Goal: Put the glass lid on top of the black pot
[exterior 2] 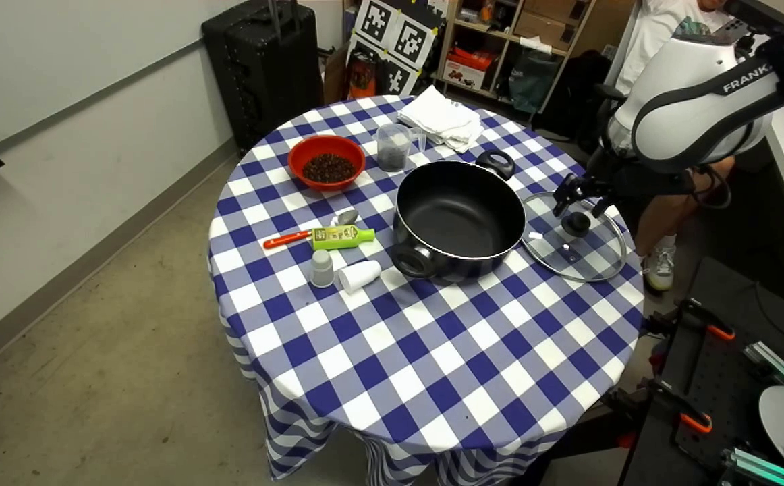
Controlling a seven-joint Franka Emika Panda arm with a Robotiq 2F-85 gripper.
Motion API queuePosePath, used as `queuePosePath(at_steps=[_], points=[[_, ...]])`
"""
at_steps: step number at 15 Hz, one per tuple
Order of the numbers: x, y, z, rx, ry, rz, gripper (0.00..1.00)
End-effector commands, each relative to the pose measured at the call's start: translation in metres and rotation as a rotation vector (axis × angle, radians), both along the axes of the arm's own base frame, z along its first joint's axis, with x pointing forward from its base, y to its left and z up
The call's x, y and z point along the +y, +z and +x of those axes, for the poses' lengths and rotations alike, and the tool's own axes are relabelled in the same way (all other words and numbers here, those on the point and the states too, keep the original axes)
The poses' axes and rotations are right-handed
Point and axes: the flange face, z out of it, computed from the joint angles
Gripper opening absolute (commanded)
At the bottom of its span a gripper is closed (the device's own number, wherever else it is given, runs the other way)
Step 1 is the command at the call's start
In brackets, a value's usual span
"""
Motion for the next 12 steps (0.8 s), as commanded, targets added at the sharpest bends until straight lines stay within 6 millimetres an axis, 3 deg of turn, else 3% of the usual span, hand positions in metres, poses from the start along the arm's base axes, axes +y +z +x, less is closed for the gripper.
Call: queuePosePath(at_steps=[1, 8, 9, 10, 12], points=[[-0.0042, -0.0108, 0.0034, 0.042, 0.022, -0.006, 1.0], [-0.0108, -0.0168, -0.0031, 0.078, 0.028, 0.001, 1.0], [-0.0104, -0.0169, -0.0031, 0.078, 0.03, 0.007, 0.75], [-0.0103, -0.0172, -0.003, 0.08, 0.032, 0.008, 0.74], [-0.0096, -0.0174, -0.0025, 0.081, 0.034, 0.011, 0.6]])
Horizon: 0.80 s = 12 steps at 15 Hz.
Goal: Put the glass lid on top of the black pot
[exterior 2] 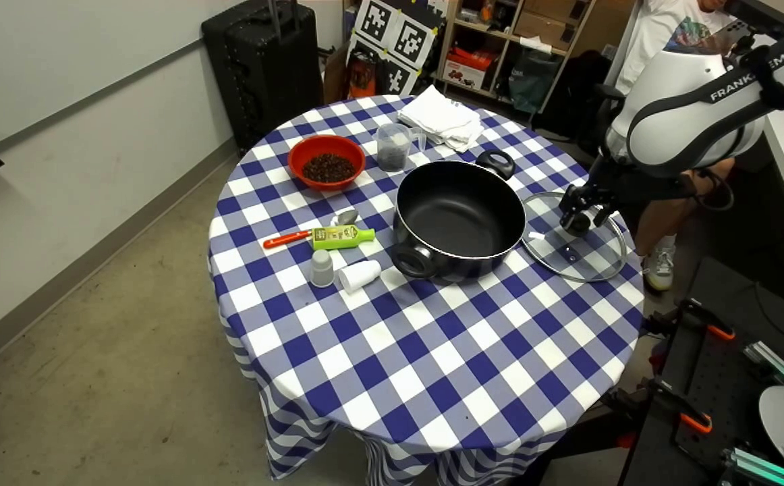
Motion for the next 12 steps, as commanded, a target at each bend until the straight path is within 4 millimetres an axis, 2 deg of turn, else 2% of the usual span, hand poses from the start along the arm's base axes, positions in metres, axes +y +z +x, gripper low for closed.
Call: queuePosePath(at_steps=[1, 4, 5, 8, 12], points=[[0.0, 0.001, 0.006, 0.008, 0.026, 0.006, 0.51], [0.001, 0.004, 0.008, 0.005, 0.031, 0.008, 0.28], [0.001, 0.004, 0.006, 0.01, 0.03, 0.011, 0.25], [0.002, 0.011, -0.001, 0.006, 0.021, 0.019, 0.25], [-0.001, 0.032, -0.026, 0.014, -0.005, 0.022, 0.25]])
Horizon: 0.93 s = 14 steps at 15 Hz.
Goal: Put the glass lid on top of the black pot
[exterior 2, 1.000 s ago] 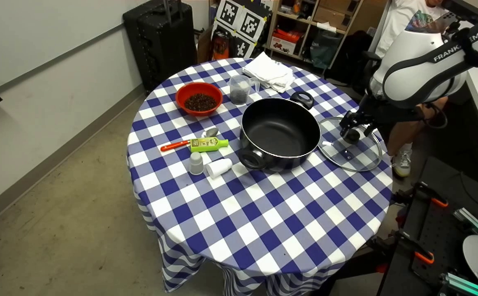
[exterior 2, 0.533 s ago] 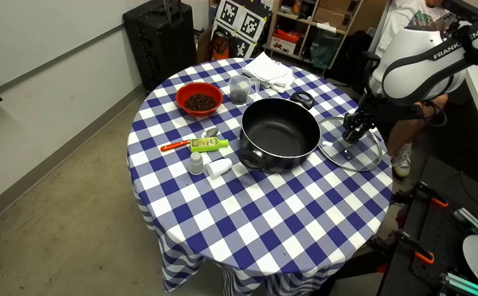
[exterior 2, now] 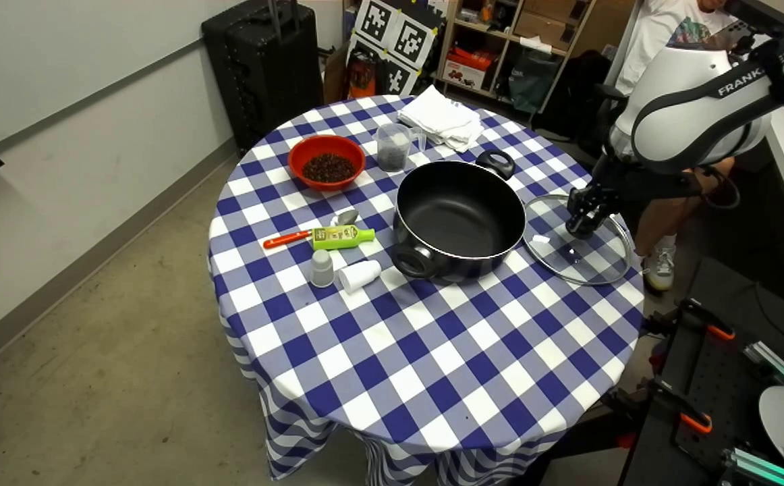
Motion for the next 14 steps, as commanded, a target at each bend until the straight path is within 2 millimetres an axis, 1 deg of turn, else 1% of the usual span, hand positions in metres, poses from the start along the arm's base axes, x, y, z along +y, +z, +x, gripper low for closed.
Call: queuePosePath(at_steps=[1, 3, 4, 6, 8, 10, 12, 14], points=[[-0.005, 0.037, -0.032, 0.006, -0.022, -0.003, 0.25], [-0.01, 0.061, -0.046, -0.004, -0.031, -0.03, 0.25], [-0.012, 0.076, -0.049, -0.013, -0.027, -0.053, 0.25], [-0.008, 0.11, -0.048, -0.045, 0.004, -0.103, 0.25], [0.005, 0.148, -0.04, -0.096, 0.056, -0.149, 0.25], [0.03, 0.186, -0.03, -0.145, 0.139, -0.185, 0.25], [0.066, 0.218, -0.019, -0.188, 0.233, -0.197, 0.25], [0.112, 0.246, -0.005, -0.22, 0.324, -0.189, 0.25]])
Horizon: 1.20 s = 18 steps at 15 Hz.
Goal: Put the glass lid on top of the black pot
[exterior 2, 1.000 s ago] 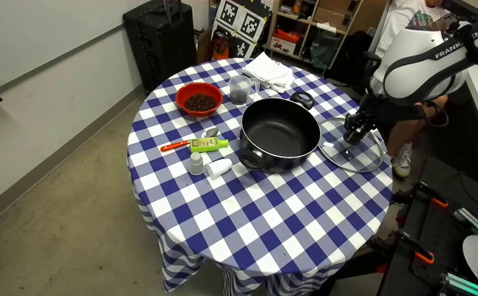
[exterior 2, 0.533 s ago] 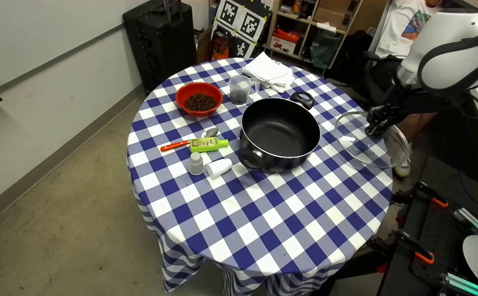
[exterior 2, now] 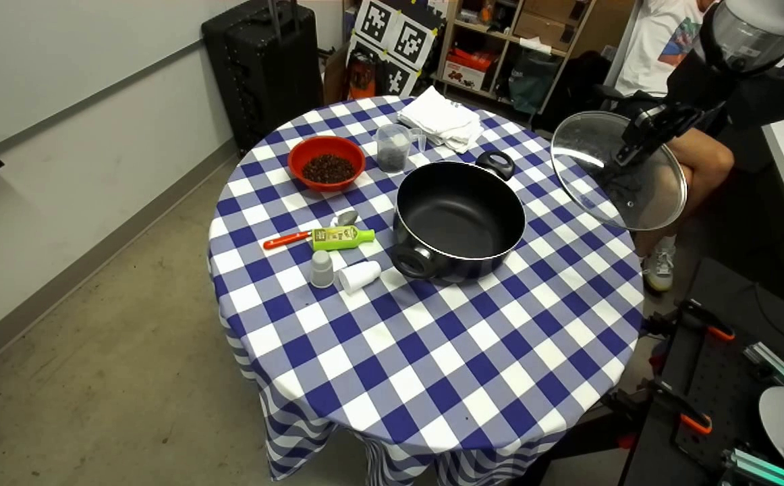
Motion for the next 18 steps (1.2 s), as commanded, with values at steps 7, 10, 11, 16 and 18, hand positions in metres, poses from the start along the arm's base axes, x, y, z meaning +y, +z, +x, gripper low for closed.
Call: queuePosePath(at_steps=[7, 10, 11, 16, 18], points=[[0.184, 0.07, 0.079, -0.059, 0.35, 0.092, 0.25], [0.199, 0.057, 0.106, -0.058, 0.401, 0.131, 0.25], [0.199, 0.051, 0.116, -0.059, 0.41, 0.156, 0.25], [0.194, 0.025, 0.155, -0.051, 0.43, 0.223, 0.25], [0.189, 0.017, 0.167, -0.053, 0.422, 0.245, 0.25]])
